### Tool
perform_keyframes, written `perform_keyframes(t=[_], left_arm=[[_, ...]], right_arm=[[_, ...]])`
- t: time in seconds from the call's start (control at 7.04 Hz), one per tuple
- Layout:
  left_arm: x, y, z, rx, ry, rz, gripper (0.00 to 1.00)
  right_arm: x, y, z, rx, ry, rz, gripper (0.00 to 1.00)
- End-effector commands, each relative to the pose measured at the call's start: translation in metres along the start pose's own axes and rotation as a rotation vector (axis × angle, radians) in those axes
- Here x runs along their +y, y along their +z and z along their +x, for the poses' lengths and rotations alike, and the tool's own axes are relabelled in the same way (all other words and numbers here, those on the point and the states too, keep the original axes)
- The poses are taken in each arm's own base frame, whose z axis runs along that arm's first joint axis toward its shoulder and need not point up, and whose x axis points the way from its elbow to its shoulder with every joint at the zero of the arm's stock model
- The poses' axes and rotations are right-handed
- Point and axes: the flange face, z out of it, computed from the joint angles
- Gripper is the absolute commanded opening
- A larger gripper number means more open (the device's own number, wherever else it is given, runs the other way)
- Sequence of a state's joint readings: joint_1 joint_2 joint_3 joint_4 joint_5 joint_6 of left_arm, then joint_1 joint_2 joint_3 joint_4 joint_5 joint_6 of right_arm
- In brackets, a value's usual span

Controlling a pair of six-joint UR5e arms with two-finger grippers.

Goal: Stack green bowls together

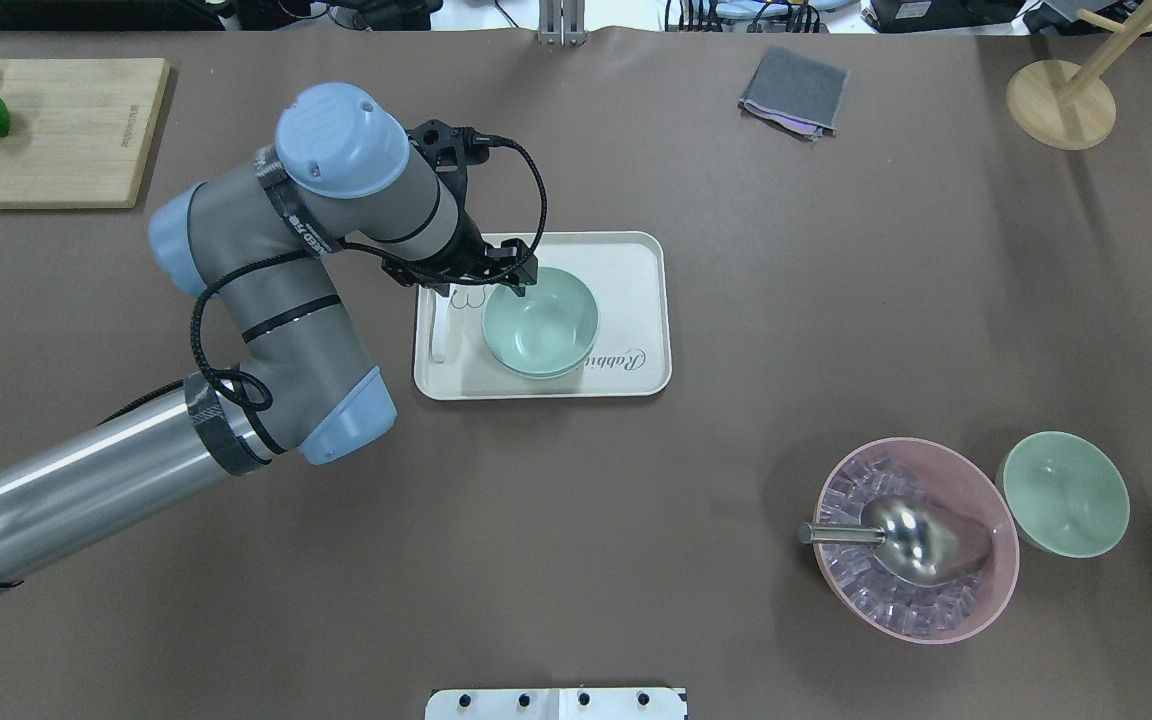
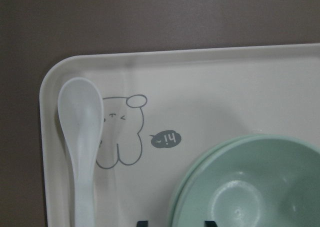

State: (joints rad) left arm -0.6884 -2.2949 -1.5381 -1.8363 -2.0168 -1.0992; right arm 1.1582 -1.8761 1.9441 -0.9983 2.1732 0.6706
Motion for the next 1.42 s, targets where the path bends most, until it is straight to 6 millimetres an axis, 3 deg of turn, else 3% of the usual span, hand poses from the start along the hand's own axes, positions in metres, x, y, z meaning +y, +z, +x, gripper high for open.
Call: perform_keyframes(t=[0.0, 0.14, 0.28, 0.43, 0.57, 0.71, 0.85, 1.28], left_arm=[[0.005, -0.050, -0.080, -0.030, 0.092, -0.022, 0.98], [0.007, -0.067, -0.154, -0.081, 0.220, -0.016, 0.98], [-0.007, -0.089, -0.219, -0.122, 0.296, -0.013, 0.98], [-0.012, -0.124, -0.304, -0.082, 0.360, -0.060, 0.98], [-0.002, -0.152, -0.391, -0.086, 0.377, -0.083, 0.98], [0.016, -0.162, -0.443, -0.115, 0.353, -0.100, 0.98], [0.026, -0.161, -0.472, -0.137, 0.306, -0.119, 0.98], [0.033, -0.166, -0.485, -0.143, 0.312, -0.093, 0.98]], right_arm=[[0.004, 0.005, 0.007, 0.009, -0.030, -0.014, 1.00], [0.011, 0.008, 0.012, 0.016, -0.022, -0.028, 1.00], [0.019, 0.015, 0.010, 0.018, -0.027, -0.055, 1.00], [0.028, 0.024, 0.004, 0.017, -0.042, -0.083, 0.99], [0.036, 0.033, -0.003, 0.018, -0.061, -0.114, 0.98], [0.042, 0.044, -0.010, 0.019, -0.081, -0.143, 0.95], [0.049, 0.055, -0.018, 0.028, -0.101, -0.174, 0.94], [0.061, 0.075, -0.031, 0.060, -0.128, -0.237, 0.91]])
